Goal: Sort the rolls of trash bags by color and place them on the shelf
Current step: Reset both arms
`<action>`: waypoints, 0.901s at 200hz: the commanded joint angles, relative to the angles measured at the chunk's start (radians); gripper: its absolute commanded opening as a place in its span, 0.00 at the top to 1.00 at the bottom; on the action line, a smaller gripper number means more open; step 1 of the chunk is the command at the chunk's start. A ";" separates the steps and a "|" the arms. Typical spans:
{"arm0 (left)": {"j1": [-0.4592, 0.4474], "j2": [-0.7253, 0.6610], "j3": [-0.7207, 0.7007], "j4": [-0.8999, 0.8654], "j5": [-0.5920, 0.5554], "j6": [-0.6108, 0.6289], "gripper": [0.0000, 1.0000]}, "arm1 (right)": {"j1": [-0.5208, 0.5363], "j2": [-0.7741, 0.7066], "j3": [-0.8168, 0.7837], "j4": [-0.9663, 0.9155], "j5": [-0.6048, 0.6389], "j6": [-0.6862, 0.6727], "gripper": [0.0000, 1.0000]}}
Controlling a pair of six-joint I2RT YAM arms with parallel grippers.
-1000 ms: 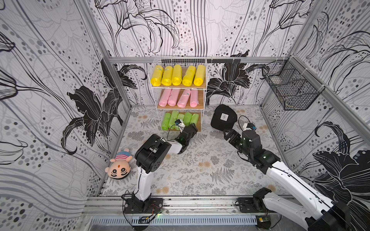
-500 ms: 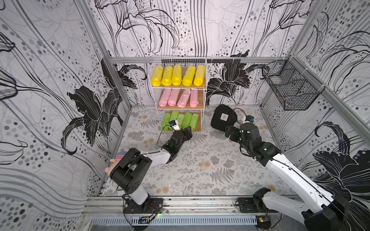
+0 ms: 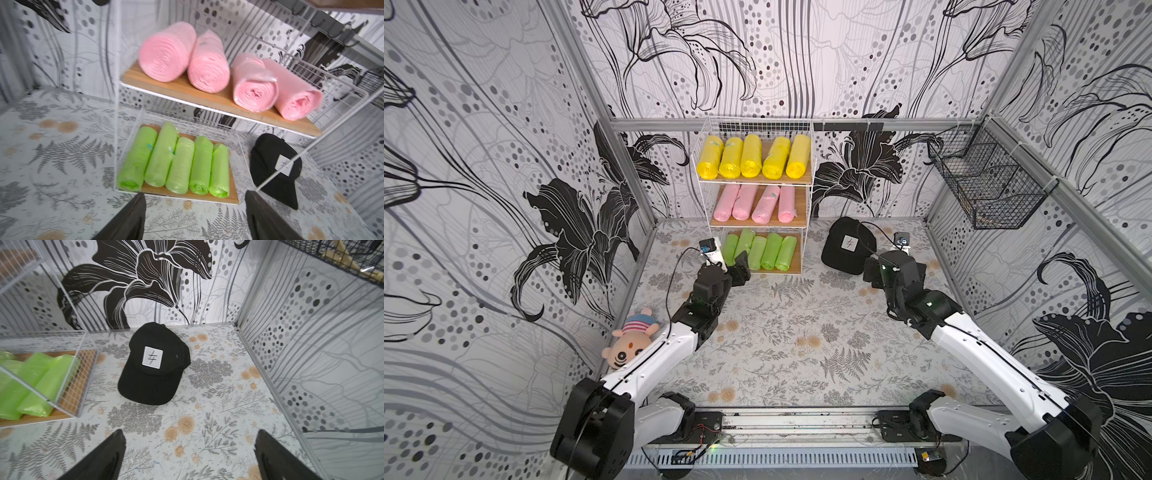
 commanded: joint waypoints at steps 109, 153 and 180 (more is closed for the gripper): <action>0.451 0.075 -0.202 0.268 -0.023 0.209 0.01 | -0.201 0.115 -0.374 0.593 0.001 -0.252 0.00; 0.482 0.142 -0.189 0.306 0.077 0.257 0.01 | -0.282 0.161 -0.437 0.719 -0.179 -0.311 0.00; 0.475 0.101 -0.230 0.321 0.144 0.262 0.01 | -0.328 0.164 -0.491 0.814 -0.302 -0.304 0.00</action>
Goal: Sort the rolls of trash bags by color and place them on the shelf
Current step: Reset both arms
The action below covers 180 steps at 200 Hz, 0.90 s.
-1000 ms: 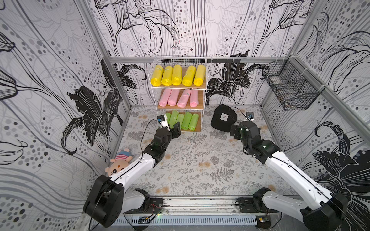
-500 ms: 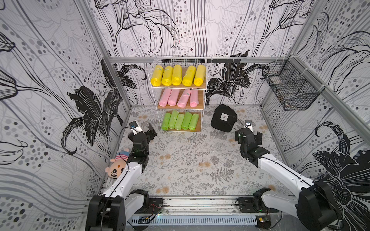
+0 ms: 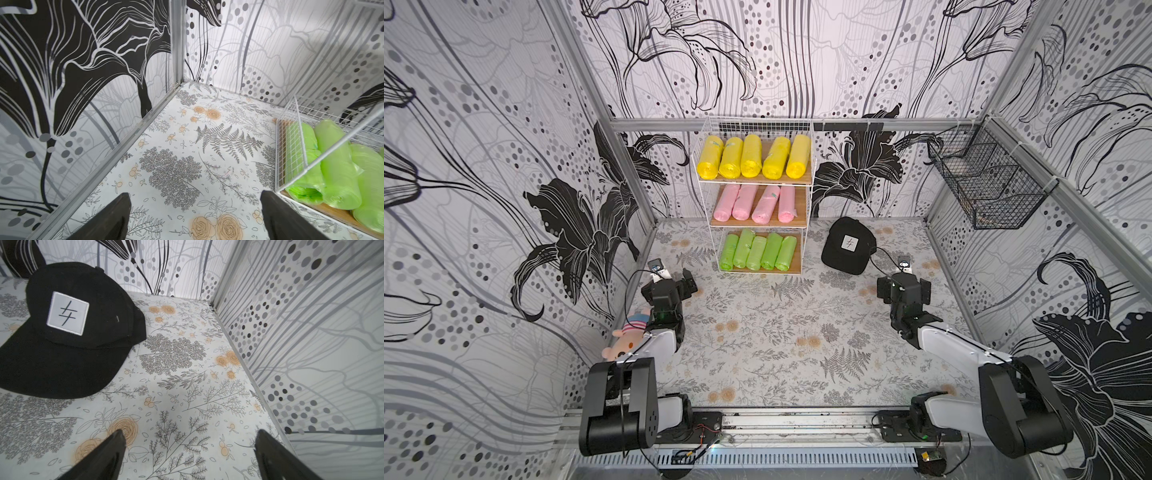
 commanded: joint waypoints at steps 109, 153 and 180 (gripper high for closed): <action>-0.010 0.212 -0.163 0.490 0.203 0.023 0.01 | -0.045 0.162 -0.198 0.530 -0.318 -0.062 0.00; 0.001 0.237 -0.084 0.353 0.197 0.005 0.01 | -0.114 0.216 -0.127 0.442 -0.379 0.000 0.00; 0.000 0.244 -0.091 0.378 0.194 0.014 0.00 | -0.141 0.212 -0.117 0.413 -0.423 0.010 0.00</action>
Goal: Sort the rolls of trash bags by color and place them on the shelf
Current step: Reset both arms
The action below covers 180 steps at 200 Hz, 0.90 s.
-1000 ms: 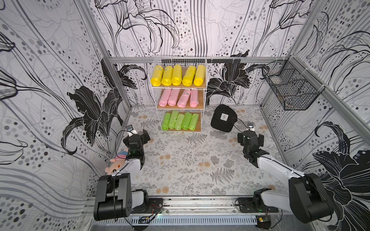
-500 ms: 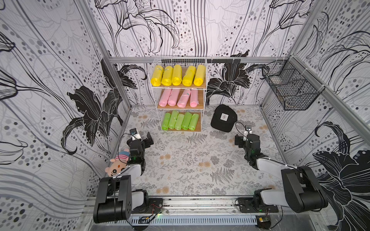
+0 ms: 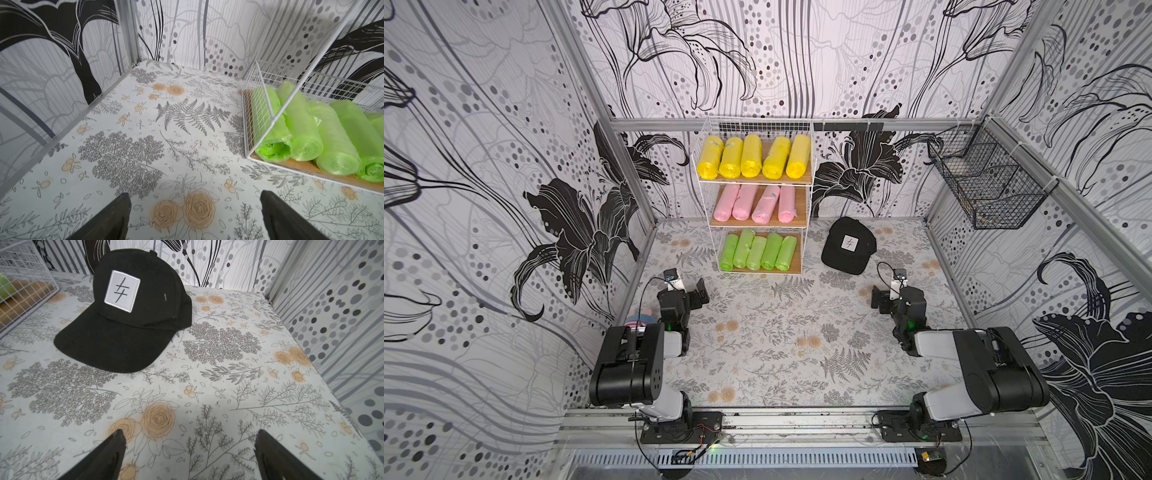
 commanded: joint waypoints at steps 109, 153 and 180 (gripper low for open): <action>0.003 0.000 0.012 0.027 0.002 0.013 0.00 | -0.015 0.008 0.017 -0.006 -0.043 0.026 0.00; 0.003 0.003 0.028 0.000 0.059 0.036 0.00 | -0.016 0.007 0.019 -0.004 -0.044 0.027 0.00; 0.003 0.003 0.028 0.000 0.059 0.035 0.01 | -0.016 0.007 0.018 -0.006 -0.043 0.027 0.00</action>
